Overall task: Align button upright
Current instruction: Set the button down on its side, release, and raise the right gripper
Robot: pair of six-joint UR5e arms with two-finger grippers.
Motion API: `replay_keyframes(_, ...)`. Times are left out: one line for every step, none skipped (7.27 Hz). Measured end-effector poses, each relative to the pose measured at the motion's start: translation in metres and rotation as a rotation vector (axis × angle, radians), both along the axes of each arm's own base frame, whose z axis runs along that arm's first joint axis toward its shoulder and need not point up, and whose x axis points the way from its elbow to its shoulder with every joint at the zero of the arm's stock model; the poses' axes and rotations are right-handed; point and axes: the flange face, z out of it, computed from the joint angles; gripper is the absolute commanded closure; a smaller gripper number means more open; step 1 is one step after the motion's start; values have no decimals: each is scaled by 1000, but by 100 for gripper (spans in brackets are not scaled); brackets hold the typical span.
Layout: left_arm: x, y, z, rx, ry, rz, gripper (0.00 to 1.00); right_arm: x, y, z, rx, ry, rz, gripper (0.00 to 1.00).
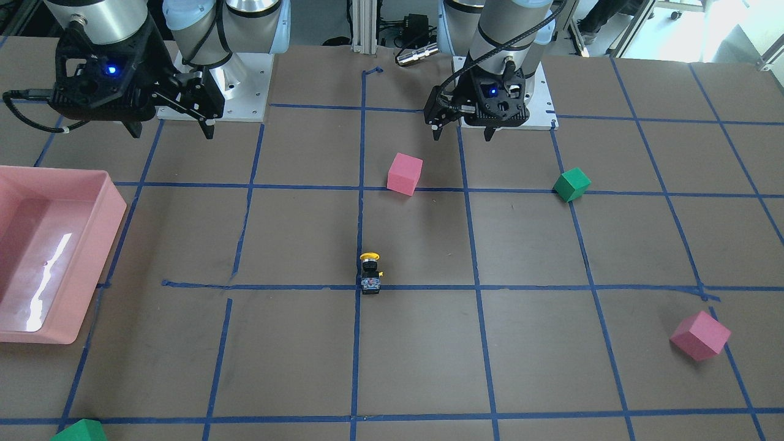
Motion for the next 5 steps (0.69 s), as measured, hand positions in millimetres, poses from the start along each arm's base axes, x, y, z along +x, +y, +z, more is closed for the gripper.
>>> replay_keyframes(-13, 8, -22, -40, 7, -12, 0, 1, -4, 2, -41, -9, 18, 0)
replay_keyframes(-24, 16, -41, -73, 17, -9, 0, 2, -7, 1, -61, -15, 40, 0)
replay_keyframes(-34, 20, -52, -93, 24, 0, 0, 3, -10, -3, -66, -23, 52, 0)
replay_keyframes(-46, 22, -60, -119, 31, -4, 1, 4, -12, -7, -64, -32, 60, 0)
replay_keyframes(-58, 23, -68, -163, 39, -19, 1, 4, -16, -10, -80, -37, 64, 0)
